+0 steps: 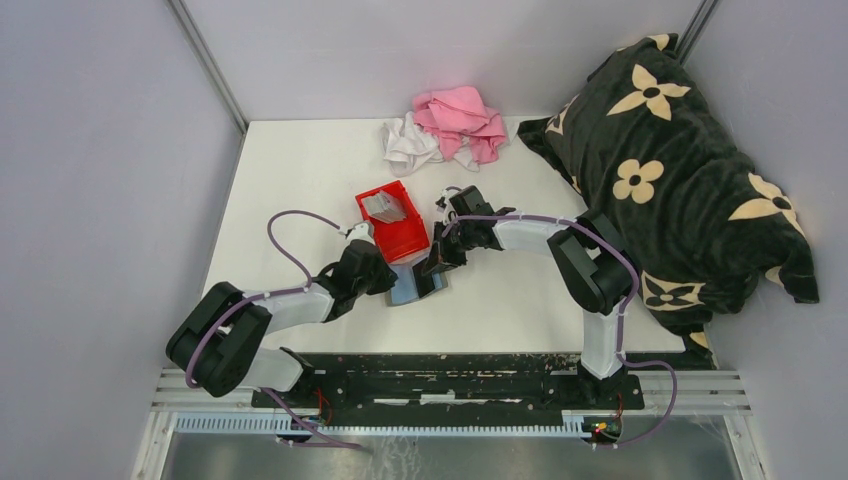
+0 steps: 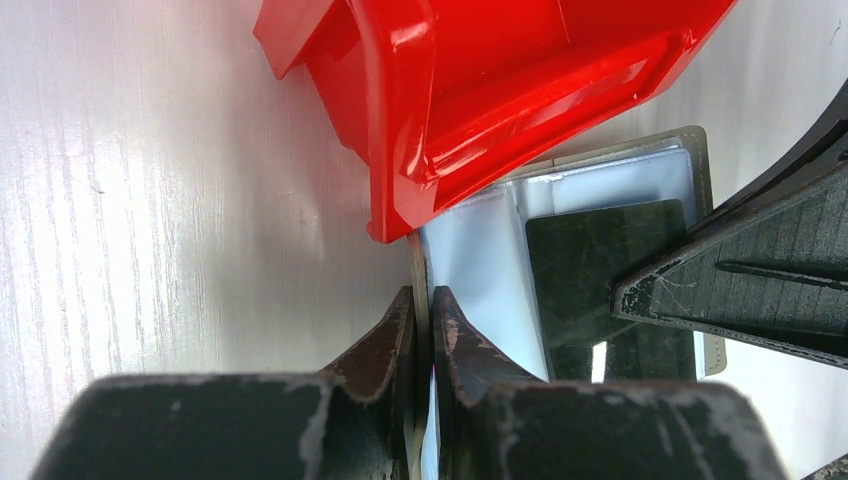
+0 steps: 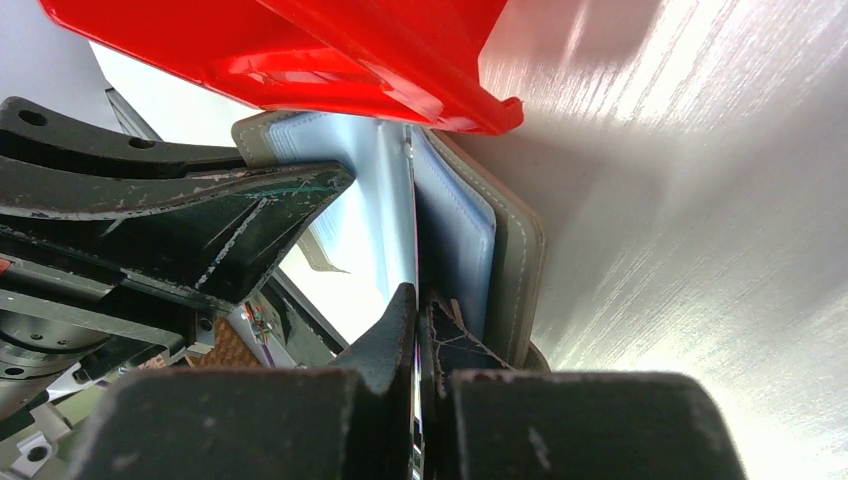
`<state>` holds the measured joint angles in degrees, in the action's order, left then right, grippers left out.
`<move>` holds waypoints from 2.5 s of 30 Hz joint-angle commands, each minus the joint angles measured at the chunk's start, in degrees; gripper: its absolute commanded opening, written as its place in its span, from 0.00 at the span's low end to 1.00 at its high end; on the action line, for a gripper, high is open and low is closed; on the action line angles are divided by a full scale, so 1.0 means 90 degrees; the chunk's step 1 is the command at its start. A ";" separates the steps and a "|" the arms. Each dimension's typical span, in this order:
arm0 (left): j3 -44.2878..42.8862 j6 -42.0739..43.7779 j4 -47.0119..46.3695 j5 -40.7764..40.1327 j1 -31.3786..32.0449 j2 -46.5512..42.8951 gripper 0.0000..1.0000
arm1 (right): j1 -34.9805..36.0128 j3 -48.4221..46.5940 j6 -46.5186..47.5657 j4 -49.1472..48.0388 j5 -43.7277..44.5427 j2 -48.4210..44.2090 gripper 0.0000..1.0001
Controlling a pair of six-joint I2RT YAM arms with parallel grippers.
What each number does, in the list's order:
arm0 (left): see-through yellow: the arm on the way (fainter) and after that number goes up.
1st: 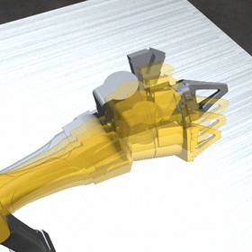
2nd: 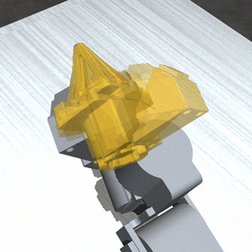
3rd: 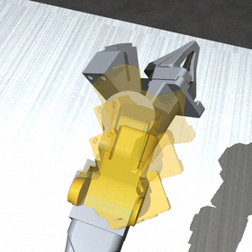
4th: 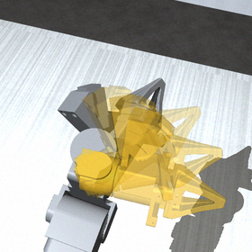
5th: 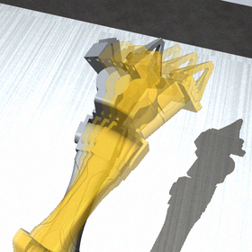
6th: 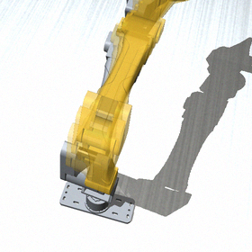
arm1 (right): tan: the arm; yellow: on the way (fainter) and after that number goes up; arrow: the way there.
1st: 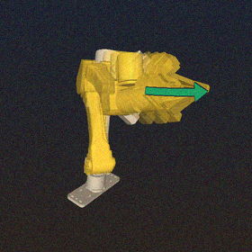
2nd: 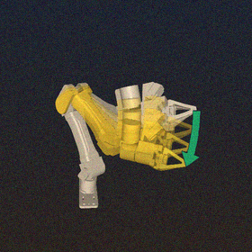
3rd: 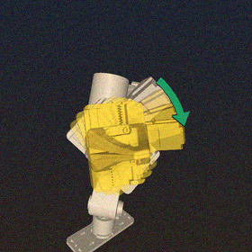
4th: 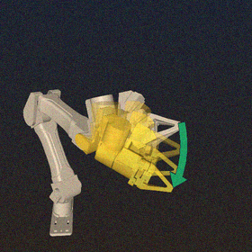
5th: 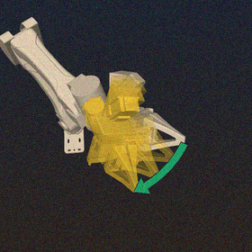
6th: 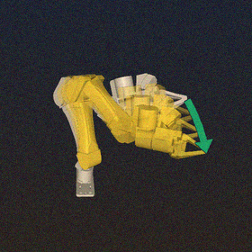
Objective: Put the credit cards into the card holder
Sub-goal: Insert the credit card into the card holder.
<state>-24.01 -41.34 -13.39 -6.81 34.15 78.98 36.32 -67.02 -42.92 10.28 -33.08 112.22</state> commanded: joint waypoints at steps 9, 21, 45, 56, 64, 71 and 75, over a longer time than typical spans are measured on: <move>0.0121 0.0239 0.0794 -0.0042 0.0004 0.0230 0.03 | 0.0008 -0.0158 -0.0032 -0.0289 -0.0117 -0.0110 0.01; 0.0082 0.0243 0.0784 -0.0015 0.0004 0.0343 0.03 | 0.0008 -0.0136 -0.0159 -0.0460 -0.0256 -0.0145 0.01; 0.0057 0.0269 0.0794 0.0034 0.0004 0.0389 0.03 | 0.0010 -0.0105 -0.0319 -0.0650 -0.0314 0.0059 0.01; 0.0129 0.0190 0.0794 0.0034 0.0002 0.0324 0.03 | 0.0017 0.0172 -0.0602 -0.0907 -0.0167 -0.0025 0.01; 0.0172 0.0146 0.0777 0.0053 0.0009 0.0298 0.03 | 0.0048 0.0294 -0.0614 -0.0811 0.0094 -0.0106 0.01; 0.0234 0.0106 0.0750 0.0083 0.0005 0.0268 0.03 | 0.0076 0.0255 -0.0617 -0.0781 0.0072 -0.0037 0.01; 0.0265 0.0065 0.0745 0.0061 0.0006 0.0227 0.03 | 0.0095 0.0269 -0.0630 -0.0753 0.0116 -0.0047 0.01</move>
<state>-24.34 -41.39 -14.37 -6.00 34.11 79.96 36.56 -64.86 -48.27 4.08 -33.30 112.51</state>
